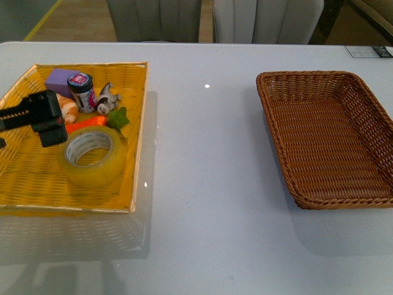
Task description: Move tape to another basket
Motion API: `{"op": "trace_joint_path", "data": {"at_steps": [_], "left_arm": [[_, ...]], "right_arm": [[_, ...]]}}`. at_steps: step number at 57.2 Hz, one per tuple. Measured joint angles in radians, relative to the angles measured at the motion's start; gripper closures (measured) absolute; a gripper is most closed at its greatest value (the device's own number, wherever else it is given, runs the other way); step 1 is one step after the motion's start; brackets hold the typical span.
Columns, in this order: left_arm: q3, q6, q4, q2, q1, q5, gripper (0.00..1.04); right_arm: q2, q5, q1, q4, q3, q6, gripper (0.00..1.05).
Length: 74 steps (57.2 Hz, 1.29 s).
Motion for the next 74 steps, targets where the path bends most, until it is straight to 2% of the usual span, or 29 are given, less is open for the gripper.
{"op": "trace_joint_path", "data": {"at_steps": [20, 48, 74], "left_arm": [[0.118, -0.009, 0.006, 0.237, -0.018, -0.053, 0.09], [0.256, -0.019, -0.043, 0.391, -0.026, -0.08, 0.09], [0.277, -0.072, -0.081, 0.392, -0.024, -0.082, 0.78]], "right_arm": [[0.0, 0.0, 0.0, 0.0, 0.0, 0.0, 0.09], [0.0, 0.0, 0.0, 0.0, 0.0, 0.0, 0.09], [0.0, 0.0, 0.0, 0.0, 0.0, 0.0, 0.09]]}}
